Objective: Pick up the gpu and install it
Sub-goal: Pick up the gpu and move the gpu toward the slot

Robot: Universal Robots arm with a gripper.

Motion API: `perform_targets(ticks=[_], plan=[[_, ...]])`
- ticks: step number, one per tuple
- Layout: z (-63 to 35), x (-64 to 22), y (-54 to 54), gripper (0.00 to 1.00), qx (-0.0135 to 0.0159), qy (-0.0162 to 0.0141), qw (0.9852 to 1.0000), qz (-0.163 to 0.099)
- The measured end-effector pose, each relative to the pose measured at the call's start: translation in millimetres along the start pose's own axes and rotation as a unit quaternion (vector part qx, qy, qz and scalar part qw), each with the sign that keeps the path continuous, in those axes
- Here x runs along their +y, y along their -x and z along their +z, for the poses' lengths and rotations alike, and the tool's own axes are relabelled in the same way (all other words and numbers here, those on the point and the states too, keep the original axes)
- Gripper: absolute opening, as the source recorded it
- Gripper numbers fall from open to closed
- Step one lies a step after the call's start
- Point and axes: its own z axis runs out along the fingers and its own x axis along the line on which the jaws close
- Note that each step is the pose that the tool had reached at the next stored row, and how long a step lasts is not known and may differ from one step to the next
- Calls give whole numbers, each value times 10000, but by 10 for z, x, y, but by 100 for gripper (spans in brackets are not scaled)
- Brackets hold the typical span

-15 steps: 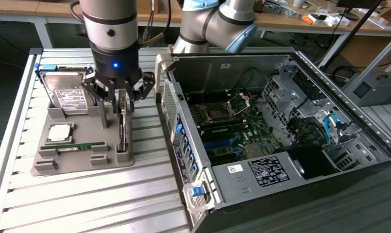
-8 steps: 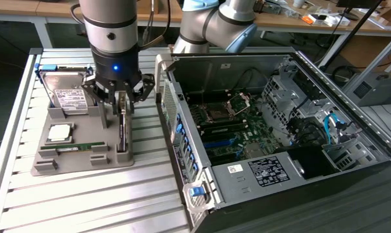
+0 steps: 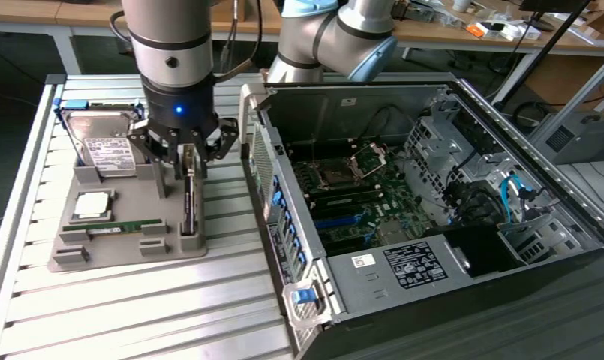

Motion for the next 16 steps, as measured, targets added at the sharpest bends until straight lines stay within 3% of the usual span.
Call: perform_targets(ticks=[16], plan=[[175, -8, -18, 42, 0, 0, 10000, 0]])
